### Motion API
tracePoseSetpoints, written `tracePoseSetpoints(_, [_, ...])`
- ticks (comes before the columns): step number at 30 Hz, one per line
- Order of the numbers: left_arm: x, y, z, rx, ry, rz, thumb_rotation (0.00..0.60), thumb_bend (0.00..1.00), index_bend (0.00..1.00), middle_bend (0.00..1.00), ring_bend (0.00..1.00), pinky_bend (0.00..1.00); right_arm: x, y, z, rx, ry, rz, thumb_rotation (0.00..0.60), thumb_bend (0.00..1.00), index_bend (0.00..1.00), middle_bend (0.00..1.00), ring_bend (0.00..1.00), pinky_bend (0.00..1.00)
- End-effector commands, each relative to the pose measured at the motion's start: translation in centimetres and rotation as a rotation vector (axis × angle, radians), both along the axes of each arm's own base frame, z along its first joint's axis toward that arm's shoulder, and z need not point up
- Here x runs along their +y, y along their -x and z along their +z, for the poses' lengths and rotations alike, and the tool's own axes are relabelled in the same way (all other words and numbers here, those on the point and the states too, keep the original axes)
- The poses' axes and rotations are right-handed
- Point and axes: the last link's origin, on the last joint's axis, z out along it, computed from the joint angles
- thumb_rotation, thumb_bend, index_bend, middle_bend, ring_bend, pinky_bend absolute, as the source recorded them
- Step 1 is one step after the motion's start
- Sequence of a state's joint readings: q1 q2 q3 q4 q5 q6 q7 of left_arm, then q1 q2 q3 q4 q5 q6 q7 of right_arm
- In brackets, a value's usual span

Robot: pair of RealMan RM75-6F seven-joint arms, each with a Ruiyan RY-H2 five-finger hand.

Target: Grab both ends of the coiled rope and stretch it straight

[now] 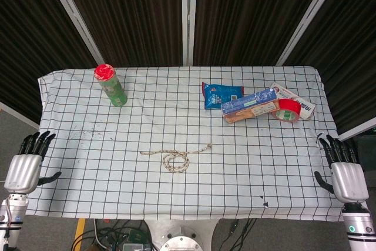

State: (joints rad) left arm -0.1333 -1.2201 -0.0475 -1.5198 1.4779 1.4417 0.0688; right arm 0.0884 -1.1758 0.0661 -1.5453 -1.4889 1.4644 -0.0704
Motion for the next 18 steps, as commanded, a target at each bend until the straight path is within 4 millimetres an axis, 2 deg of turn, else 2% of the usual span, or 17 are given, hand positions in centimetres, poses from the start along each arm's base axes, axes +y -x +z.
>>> tracePoseSetpoints(1, [0.0, 0.0, -0.1, 0.000, 0.004, 0.004, 0.600, 0.01, 0.09, 0.05, 0.00, 0.07, 0.0, 0.1, 0.1, -0.001, 0.003, -0.001, 0.600, 0.23, 0.00, 0.00, 0.00, 0.00])
tracePoseSetpoints(10, [0.4, -0.8, -0.8, -0.013, 0.032, -0.016, 0.600, 0.01, 0.09, 0.05, 0.00, 0.07, 0.0, 0.3, 0.3, -0.005, 0.011, -0.010, 0.600, 0.23, 0.00, 0.00, 0.00, 0.00])
tracePoseSetpoints(18, [2.0, -3.9, -3.1, -0.070, 0.106, -0.106, 0.600, 0.02, 0.11, 0.07, 0.00, 0.08, -0.3, 0.2, 0.2, 0.000, 0.004, -0.006, 0.600, 0.23, 0.00, 0.00, 0.00, 0.00])
